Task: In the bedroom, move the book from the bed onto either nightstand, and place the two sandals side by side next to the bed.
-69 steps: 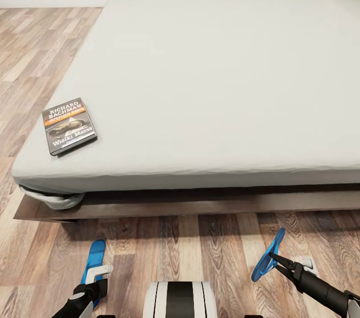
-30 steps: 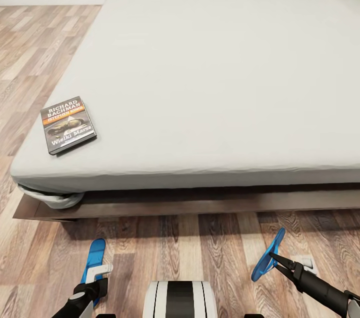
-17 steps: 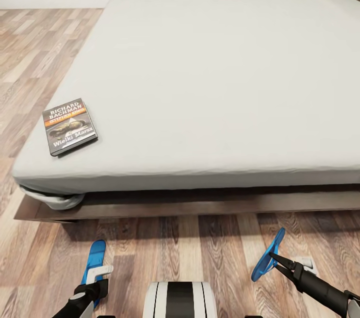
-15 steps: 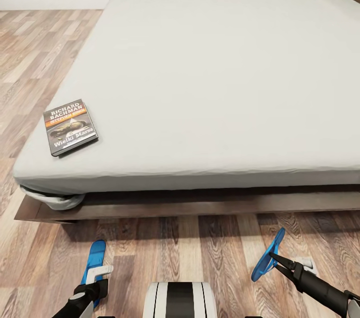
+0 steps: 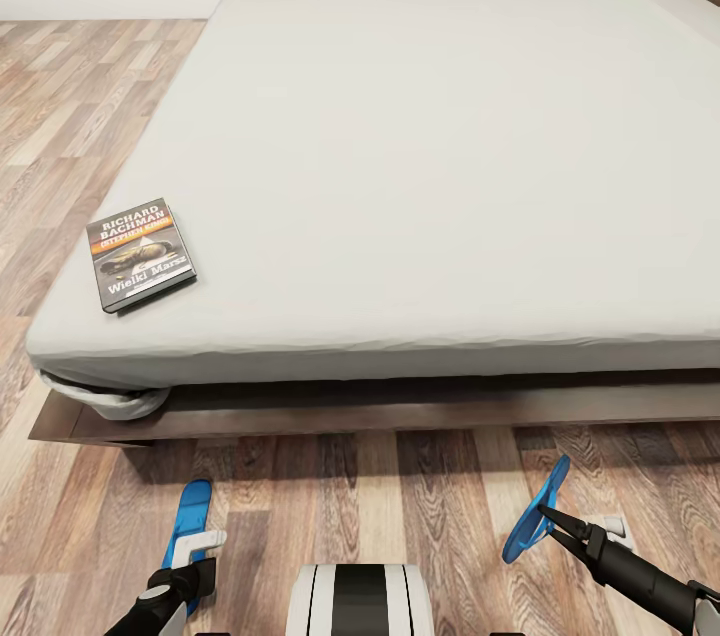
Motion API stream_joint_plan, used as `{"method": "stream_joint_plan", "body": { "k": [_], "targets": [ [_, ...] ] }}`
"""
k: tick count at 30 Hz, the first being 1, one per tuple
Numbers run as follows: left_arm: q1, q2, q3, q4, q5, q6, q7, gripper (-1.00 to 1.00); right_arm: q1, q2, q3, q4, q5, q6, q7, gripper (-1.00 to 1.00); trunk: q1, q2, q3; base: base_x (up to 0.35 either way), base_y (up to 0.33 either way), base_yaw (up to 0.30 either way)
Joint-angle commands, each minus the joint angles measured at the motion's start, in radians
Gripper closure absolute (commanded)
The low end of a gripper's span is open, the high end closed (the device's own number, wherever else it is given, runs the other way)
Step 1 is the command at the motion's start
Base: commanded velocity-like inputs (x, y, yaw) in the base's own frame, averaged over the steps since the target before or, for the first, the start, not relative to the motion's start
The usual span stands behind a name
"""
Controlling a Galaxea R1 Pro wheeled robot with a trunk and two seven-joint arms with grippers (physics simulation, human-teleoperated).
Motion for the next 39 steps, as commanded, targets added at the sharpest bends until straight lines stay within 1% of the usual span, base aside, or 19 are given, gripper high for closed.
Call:
{"method": "stream_joint_plan", "body": {
  "k": [1, 22, 23, 39],
  "targets": [
    [0.000, 0.000, 0.000, -0.001, 0.007, 0.002, -0.001, 1.00, 0.000, 0.000, -0.001, 0.000, -0.004, 0.008, 0.001, 1.00, 0.000, 0.000, -0.001, 0.000, 0.000, 0.000],
    [0.000, 0.000, 0.000, -0.001, 0.007, 0.002, -0.001, 1.00, 0.000, 0.002, -0.001, 0.000, -0.004, 0.007, 0.001, 1.00, 0.000, 0.000, -0.001, 0.000, 0.000, 0.000],
    [0.000, 0.000, 0.000, -0.001, 0.007, 0.002, -0.001, -1.00, 0.000, 0.002, -0.002, 0.000, -0.004, 0.007, 0.001, 1.00, 0.000, 0.000, -0.001, 0.000, 0.000, 0.000],
    [0.000, 0.001, 0.000, 0.000, 0.007, 0.002, 0.000, -1.00, 0.000, 0.002, -0.001, 0.000, -0.004, 0.007, 0.001, 1.00, 0.000, 0.000, -0.001, 0.000, 0.000, 0.000]
  ]
}}
